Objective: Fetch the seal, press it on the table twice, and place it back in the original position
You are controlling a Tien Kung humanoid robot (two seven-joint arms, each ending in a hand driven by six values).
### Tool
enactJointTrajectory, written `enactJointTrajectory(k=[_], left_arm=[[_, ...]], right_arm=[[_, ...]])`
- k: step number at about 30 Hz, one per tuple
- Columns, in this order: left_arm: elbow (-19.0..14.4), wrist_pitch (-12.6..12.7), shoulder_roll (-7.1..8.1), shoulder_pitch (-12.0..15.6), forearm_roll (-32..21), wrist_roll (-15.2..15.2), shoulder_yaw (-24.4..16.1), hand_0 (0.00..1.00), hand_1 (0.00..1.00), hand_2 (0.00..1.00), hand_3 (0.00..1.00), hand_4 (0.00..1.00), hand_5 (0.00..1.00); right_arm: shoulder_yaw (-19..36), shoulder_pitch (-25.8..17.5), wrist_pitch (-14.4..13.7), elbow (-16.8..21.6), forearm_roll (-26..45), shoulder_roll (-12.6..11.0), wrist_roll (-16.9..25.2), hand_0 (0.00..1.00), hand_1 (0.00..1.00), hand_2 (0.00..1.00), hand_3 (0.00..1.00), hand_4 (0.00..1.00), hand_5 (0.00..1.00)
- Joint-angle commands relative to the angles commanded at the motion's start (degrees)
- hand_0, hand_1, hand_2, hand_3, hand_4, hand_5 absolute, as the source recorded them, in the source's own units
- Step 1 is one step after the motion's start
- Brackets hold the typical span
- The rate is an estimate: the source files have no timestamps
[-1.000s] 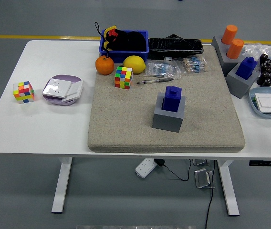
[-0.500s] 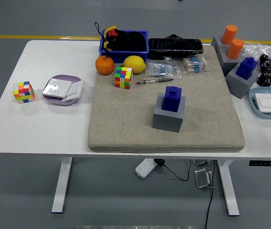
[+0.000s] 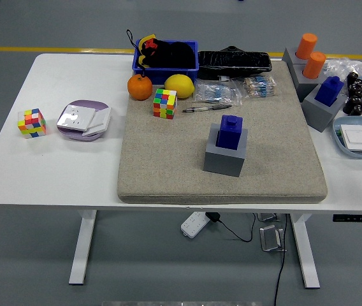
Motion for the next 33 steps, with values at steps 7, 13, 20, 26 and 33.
enactJointTrajectory(k=[7,13,20,26,33], left_arm=[[0.00,-0.01,-0.07,0.02,-0.01,0.01,-0.04,0.811,0.813,0.783,0.834,0.785,0.405],[0.01,-0.02,-0.02,-0.04,0.03,0.00,-0.01,0.811,0.813,0.785,0.834,0.785,0.406],[0.00,-0.03,-0.02,-0.03,0.04,0.00,-0.05,0.811,0.813,0.785,0.834,0.785,0.406],[0.02,-0.05,-0.03,0.01,0.02,0.00,-0.05,0.811,0.813,0.785,0.834,0.785,0.406],[-0.01,-0.06,-0.05,-0.06,0.15,0.00,-0.22,0.811,0.813,0.785,0.834,0.785,0.406]], right_arm=[[-0.08,-0.03,-0.02,-0.04,0.05,-0.12,0.03,0.808,0.663,0.653,0.619,0.773,0.161],[-0.08,-0.02,-0.01,-0.05,0.08,-0.07,0.01,0.808,0.662,0.651,0.617,0.771,0.161],[0.23,0.01,-0.03,0.00,0.00,-0.07,0.01,0.808,0.662,0.649,0.618,0.769,0.162],[0.23,-0.05,-0.03,-0.03,0.01,-0.16,0.01,0.807,0.662,0.649,0.618,0.769,0.163],[0.14,0.00,-0.02,-0.07,0.01,-0.15,-0.01,0.807,0.662,0.650,0.618,0.767,0.161]])
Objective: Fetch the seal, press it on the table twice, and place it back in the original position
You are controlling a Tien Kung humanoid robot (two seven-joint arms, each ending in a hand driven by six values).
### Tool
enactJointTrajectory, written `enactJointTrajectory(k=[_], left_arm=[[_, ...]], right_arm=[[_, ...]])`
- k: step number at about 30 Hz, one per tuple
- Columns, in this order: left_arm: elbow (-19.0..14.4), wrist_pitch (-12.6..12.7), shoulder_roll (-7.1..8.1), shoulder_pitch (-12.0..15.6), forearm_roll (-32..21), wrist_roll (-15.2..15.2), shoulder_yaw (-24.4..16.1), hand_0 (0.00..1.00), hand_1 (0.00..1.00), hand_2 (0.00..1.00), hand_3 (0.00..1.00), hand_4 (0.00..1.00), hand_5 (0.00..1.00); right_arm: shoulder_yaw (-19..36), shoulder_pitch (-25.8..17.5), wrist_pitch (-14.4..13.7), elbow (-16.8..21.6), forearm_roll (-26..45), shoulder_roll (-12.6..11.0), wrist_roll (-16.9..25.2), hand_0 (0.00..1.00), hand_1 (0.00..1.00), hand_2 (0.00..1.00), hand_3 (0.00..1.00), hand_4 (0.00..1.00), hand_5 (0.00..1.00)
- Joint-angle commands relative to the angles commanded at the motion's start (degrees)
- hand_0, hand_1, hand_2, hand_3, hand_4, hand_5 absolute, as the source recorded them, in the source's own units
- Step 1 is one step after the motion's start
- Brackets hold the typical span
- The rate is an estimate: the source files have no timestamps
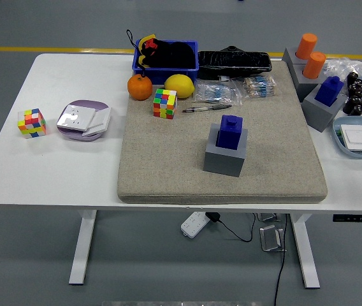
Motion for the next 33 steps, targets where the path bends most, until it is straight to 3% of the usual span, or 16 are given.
enactJointTrajectory(k=[33], left_arm=[[-0.14,0.08,0.61,-0.42,-0.18,0.02,1.29,0.810,0.813,0.785,0.834,0.785,0.406]], right_arm=[[-0.21,0.37,-0.06,-0.14,-0.06,-0.26,0.17,0.808,0.660,0.645,0.617,0.763,0.160]])
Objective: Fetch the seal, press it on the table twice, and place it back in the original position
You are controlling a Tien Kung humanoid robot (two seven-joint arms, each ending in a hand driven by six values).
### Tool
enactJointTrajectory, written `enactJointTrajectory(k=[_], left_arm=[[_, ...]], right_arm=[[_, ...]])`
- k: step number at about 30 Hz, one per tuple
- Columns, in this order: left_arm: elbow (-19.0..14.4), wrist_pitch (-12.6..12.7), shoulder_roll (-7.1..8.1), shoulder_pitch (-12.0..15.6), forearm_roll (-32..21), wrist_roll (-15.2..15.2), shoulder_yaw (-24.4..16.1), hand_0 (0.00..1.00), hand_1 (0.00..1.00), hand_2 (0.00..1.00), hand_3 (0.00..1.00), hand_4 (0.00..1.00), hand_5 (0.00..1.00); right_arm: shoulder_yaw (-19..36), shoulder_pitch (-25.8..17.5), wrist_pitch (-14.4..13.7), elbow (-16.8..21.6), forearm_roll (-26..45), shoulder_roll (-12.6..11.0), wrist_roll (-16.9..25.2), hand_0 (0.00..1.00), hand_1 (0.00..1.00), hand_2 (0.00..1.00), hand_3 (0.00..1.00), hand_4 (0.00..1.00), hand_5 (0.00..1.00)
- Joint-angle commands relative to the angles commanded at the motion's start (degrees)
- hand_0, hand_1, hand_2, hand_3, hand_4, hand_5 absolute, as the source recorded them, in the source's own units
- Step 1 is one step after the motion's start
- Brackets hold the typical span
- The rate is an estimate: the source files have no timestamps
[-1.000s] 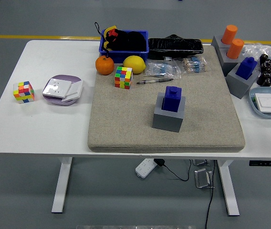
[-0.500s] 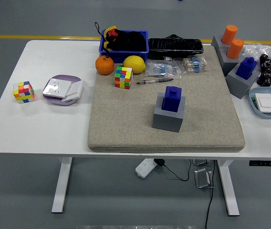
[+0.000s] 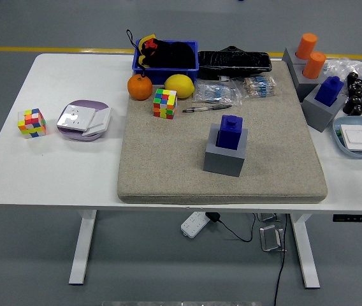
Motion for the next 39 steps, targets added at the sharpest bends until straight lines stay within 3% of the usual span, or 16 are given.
enactJointTrajectory(k=[39], left_arm=[[0.11,0.34,-0.57,0.48,0.17,0.13,-0.94,0.810,0.812,0.784,0.834,0.784,0.405]], right_arm=[[0.24,-0.14,0.01,0.21,0.06,0.14,-0.09,0.807,0.658,0.642,0.616,0.761,0.159]])
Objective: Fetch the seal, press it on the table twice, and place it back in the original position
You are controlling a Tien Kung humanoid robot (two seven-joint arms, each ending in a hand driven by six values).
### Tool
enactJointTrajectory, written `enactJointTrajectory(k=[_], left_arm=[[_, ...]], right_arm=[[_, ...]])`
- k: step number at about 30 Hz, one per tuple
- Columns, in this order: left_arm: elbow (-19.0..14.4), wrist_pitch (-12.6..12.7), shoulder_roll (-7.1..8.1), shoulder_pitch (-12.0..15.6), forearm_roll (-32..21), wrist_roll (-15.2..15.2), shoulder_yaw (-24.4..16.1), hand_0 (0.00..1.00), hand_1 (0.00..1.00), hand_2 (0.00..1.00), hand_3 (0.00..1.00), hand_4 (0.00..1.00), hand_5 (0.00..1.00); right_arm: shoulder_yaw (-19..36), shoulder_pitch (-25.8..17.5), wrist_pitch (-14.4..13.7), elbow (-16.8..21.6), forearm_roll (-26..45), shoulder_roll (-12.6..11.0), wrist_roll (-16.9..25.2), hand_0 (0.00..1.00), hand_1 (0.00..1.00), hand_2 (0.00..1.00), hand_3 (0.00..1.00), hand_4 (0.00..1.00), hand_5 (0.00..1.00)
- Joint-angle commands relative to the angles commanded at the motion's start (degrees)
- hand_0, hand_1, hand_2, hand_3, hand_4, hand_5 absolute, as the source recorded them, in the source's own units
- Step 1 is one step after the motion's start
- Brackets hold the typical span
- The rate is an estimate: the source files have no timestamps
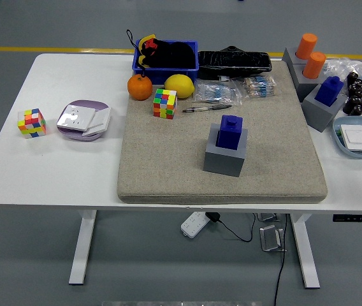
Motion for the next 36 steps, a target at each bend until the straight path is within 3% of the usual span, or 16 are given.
enactJointTrajectory(k=[36], left_arm=[[0.08,-0.01,0.21,-0.63,-0.82,-0.09,0.39,0.810,0.812,0.784,0.834,0.784,0.413]], right_arm=[[-0.16,0.49,-0.03,-0.13,0.16,-0.66,0.07,0.808,0.657,0.636,0.615,0.759,0.158]])
